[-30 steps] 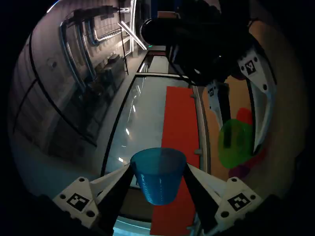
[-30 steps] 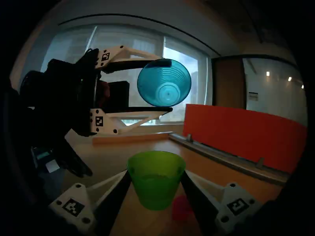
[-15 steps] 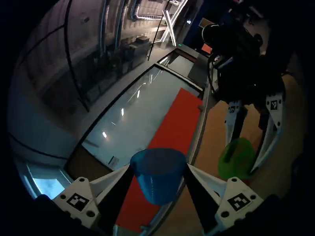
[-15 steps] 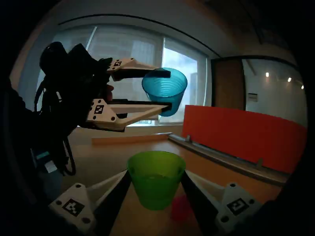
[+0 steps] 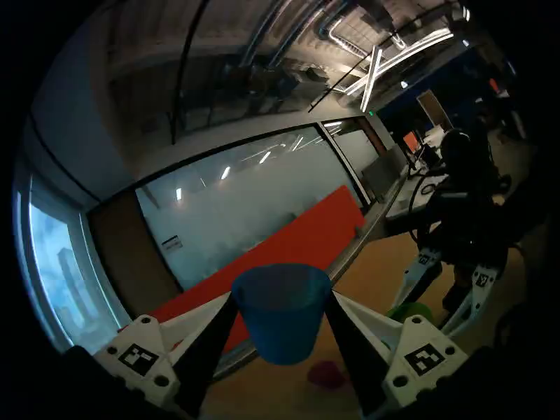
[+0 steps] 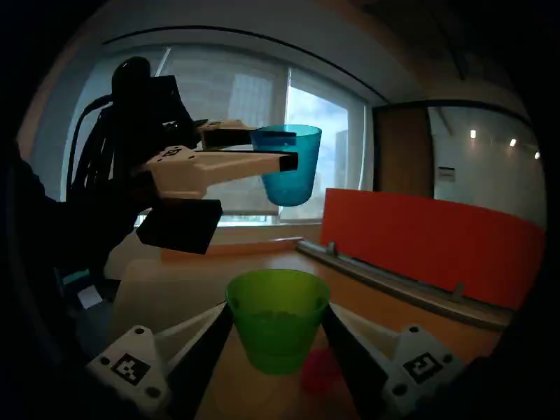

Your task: Pour water

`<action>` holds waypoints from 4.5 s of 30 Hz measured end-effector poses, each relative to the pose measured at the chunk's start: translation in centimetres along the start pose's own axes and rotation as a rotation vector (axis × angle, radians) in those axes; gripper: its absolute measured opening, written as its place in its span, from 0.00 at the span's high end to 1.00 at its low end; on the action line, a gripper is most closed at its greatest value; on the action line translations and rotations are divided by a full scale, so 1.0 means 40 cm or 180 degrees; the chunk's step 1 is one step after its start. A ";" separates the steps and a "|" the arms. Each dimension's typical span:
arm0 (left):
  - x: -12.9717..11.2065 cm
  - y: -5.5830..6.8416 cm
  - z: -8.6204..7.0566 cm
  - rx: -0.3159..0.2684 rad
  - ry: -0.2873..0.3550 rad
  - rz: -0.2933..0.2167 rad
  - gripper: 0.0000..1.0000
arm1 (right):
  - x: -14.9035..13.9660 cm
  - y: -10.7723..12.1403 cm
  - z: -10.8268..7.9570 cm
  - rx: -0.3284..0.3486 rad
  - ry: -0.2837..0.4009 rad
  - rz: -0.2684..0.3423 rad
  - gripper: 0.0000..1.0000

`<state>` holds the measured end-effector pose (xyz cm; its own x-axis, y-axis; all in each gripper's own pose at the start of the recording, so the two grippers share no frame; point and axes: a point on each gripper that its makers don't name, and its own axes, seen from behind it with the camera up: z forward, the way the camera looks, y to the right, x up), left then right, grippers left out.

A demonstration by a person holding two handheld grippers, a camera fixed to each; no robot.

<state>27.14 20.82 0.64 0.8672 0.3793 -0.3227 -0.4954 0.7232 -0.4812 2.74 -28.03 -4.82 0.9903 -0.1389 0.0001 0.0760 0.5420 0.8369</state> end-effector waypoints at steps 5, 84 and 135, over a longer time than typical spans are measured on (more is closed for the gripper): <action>-0.006 -0.026 -0.005 0.0030 -0.0012 -0.0352 0.14 | 0.003 0.000 0.000 -0.0014 0.0001 -0.0019 0.11; -0.463 0.088 -0.039 -0.0463 -0.1192 -0.1303 0.12 | -0.183 0.070 -0.105 -0.0004 -0.0835 0.0241 0.10; -0.792 0.321 -0.023 -0.1154 -0.2214 -0.0917 0.12 | -0.467 0.079 -0.076 0.0153 -0.1722 0.0229 0.10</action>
<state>-6.73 17.56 3.95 0.7371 0.5637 0.3726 -0.1321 0.6610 -0.7387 -15.19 -21.23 -3.84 0.7908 -0.5162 0.3289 -0.0077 0.5290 0.8486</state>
